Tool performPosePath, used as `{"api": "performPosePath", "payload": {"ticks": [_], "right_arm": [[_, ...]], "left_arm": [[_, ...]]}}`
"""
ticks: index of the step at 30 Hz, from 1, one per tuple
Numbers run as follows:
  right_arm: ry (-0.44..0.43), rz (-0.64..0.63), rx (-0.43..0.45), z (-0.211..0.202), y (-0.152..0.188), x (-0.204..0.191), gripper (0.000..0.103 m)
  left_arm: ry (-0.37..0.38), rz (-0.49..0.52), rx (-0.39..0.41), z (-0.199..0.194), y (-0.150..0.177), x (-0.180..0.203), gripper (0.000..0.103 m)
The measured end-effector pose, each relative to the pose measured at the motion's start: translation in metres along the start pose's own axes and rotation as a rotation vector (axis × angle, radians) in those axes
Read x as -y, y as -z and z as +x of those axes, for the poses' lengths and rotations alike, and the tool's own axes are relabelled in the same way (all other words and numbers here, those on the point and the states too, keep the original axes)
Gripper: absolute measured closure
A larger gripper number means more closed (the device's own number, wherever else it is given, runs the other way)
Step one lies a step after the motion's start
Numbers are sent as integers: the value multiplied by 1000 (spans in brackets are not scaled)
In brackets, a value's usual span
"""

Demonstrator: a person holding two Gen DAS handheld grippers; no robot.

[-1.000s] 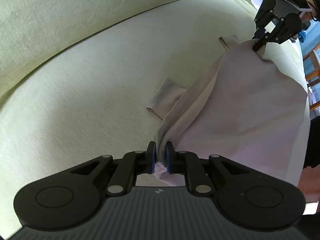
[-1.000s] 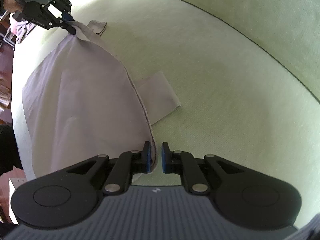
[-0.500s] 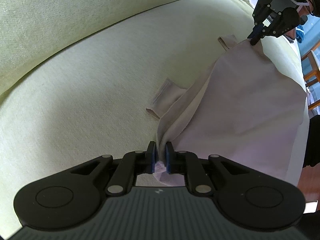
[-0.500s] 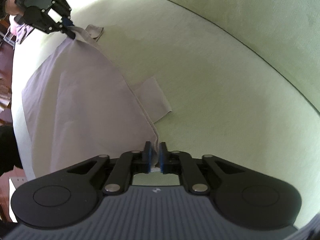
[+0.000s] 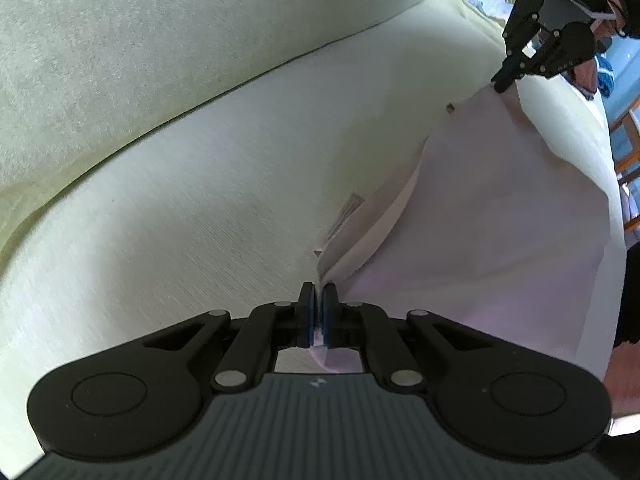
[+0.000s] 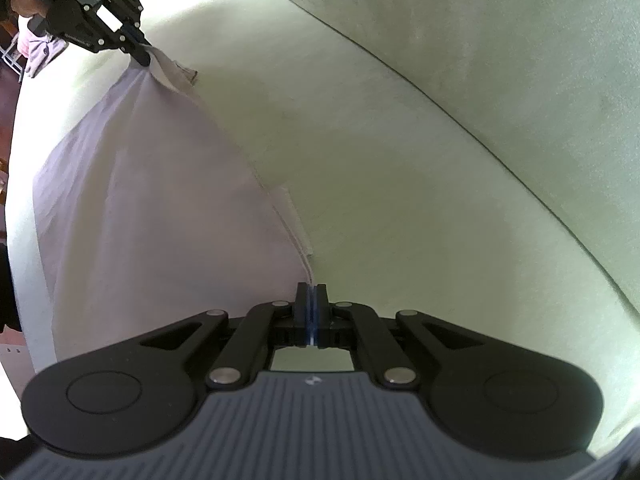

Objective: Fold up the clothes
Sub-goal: 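Lower the hem onto the top and open both grippers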

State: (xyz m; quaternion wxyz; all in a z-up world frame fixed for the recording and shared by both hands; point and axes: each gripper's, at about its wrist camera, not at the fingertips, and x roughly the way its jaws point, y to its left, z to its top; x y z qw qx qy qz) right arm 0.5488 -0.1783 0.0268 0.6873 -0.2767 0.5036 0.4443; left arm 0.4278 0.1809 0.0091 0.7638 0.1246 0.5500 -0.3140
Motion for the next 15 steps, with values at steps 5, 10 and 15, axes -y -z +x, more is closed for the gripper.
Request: {"api": "performPosePath", "payload": {"ticks": [5, 10, 15], "right_arm": [[13, 8, -4, 6, 2, 1, 103], [42, 35, -1, 12, 6, 4, 98], [121, 73, 35, 10, 15, 10, 88]], "left_arm": [[0, -22, 5, 2, -3, 1, 101], [-33, -85, -1, 7, -8, 4, 86], [-100, -157, 26, -1, -12, -2, 83]]}}
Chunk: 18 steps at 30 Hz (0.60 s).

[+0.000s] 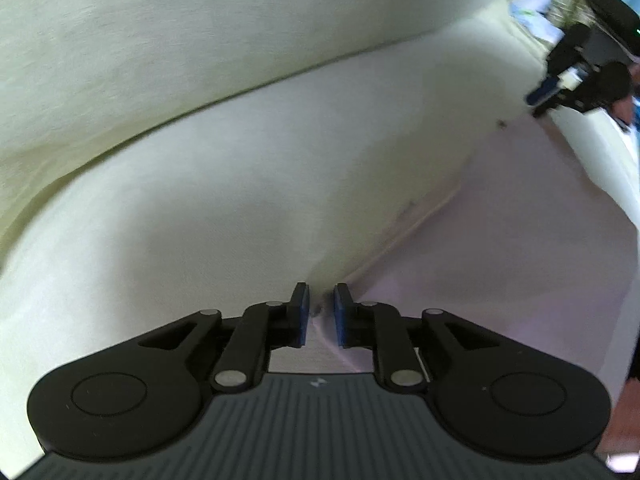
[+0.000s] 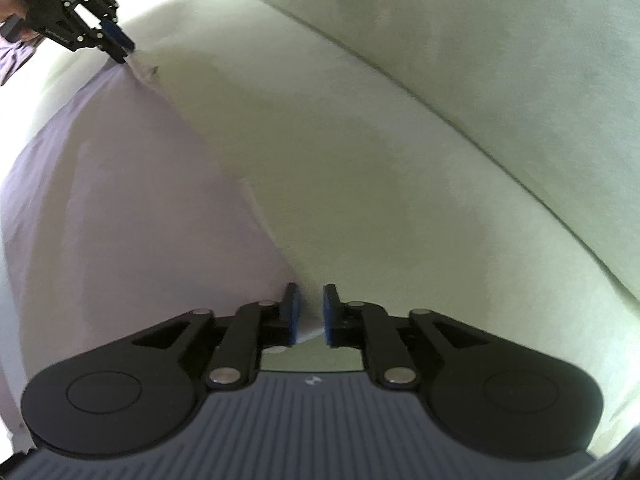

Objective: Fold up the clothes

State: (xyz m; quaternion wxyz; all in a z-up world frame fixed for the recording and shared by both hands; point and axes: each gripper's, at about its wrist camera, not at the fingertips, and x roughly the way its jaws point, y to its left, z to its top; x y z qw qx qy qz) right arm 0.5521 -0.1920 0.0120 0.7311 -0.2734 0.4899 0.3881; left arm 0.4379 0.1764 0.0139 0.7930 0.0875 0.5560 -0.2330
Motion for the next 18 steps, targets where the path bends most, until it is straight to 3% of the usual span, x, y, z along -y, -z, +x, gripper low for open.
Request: {"api": "performPosePath", "payload": {"ticks": [5, 12, 18], "right_arm": [[67, 109, 48, -16, 10, 7, 87], [68, 260, 133, -64, 41, -28, 77], [4, 656, 201, -100, 104, -94, 73]], "left_arm": [[-41, 8, 9, -12, -7, 11, 84], [14, 150, 15, -33, -41, 56, 78], [158, 397, -2, -27, -104, 110, 77]]}}
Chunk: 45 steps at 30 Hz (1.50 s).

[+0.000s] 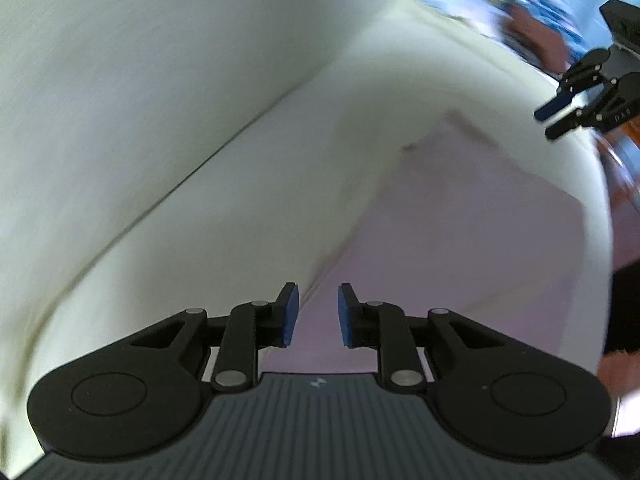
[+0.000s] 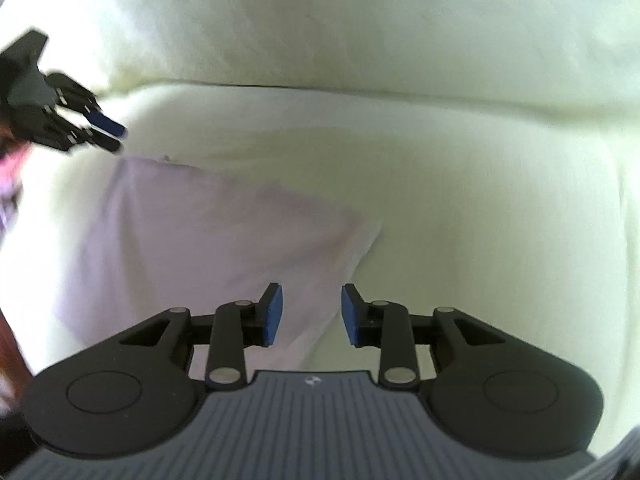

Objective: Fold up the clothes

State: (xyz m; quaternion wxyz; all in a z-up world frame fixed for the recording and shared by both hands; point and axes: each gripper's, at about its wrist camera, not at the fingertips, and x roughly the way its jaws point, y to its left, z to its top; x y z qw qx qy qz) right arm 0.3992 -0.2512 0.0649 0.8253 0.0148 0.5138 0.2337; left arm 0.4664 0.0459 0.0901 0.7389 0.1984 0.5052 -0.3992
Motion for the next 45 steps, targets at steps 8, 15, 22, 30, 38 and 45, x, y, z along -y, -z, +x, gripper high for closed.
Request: {"api": "performPosePath", "payload": {"ticks": [8, 15, 22, 30, 38, 45], "right_arm": [[26, 538, 129, -14, 133, -26, 64], [29, 670, 267, 1, 179, -30, 64], [-83, 446, 234, 0, 148, 8, 64], [-298, 309, 93, -4, 121, 69, 78], [-425, 265, -27, 13, 104, 77, 102], [-430, 216, -70, 10, 76, 102, 103]], "left_arm": [[120, 348, -38, 49, -106, 31, 63], [143, 422, -37, 96, -154, 45, 63], [249, 519, -66, 108, -142, 52, 63], [326, 593, -59, 102, -128, 82, 63], [397, 601, -123, 114, -106, 103, 63], [402, 600, -143, 121, -96, 100, 63]]}}
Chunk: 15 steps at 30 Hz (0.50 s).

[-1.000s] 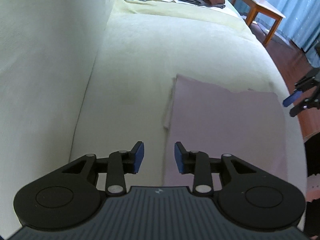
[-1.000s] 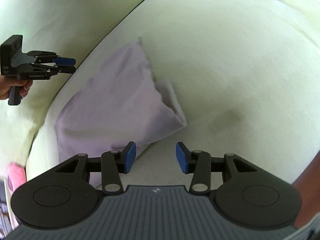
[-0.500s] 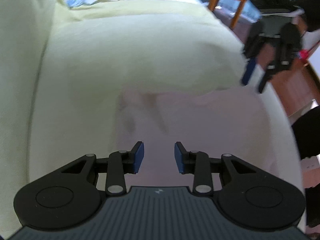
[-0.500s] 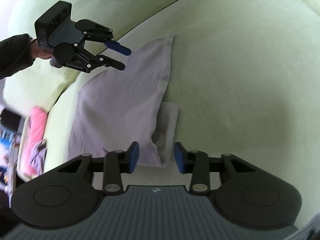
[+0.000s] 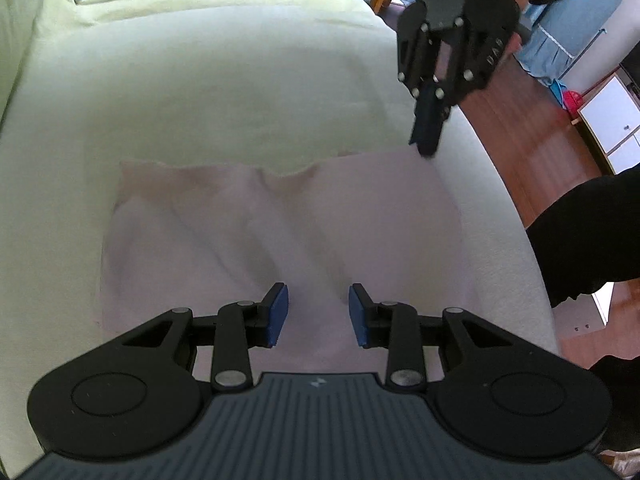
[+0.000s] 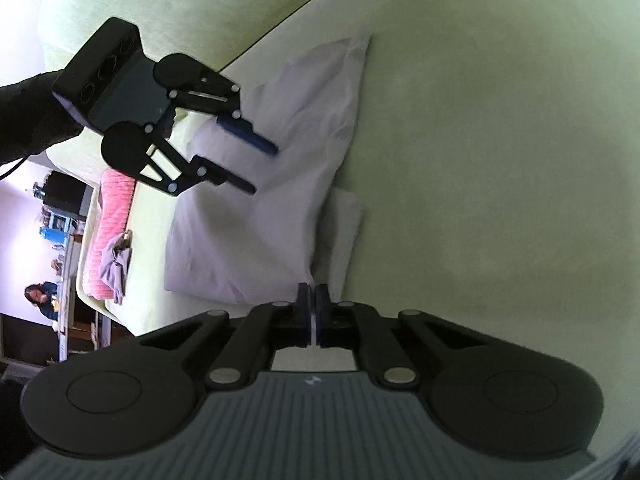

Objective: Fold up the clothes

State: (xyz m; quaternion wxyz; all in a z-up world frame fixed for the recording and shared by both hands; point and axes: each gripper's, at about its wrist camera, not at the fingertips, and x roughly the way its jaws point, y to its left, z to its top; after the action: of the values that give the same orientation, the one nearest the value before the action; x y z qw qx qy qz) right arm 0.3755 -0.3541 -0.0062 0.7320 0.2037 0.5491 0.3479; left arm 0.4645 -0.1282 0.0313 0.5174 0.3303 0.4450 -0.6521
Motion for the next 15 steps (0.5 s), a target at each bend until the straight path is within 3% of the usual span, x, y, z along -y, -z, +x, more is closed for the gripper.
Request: {"api": "performPosePath", "payload": {"ticks": [6, 9, 11, 15], "right_arm": [[49, -36, -30, -12, -1, 7, 103], [70, 34, 42, -25, 13, 5, 94], [71, 113, 108, -32, 28, 0, 77], [69, 224, 195, -27, 62, -21, 77]], "left_arm": [[-5, -9, 4, -3, -1, -6, 63], [-26, -20, 28, -19, 5, -14, 63], [-47, -34, 44, -29, 7, -25, 62], [-105, -35, 44, -40, 3, -45, 60]]}}
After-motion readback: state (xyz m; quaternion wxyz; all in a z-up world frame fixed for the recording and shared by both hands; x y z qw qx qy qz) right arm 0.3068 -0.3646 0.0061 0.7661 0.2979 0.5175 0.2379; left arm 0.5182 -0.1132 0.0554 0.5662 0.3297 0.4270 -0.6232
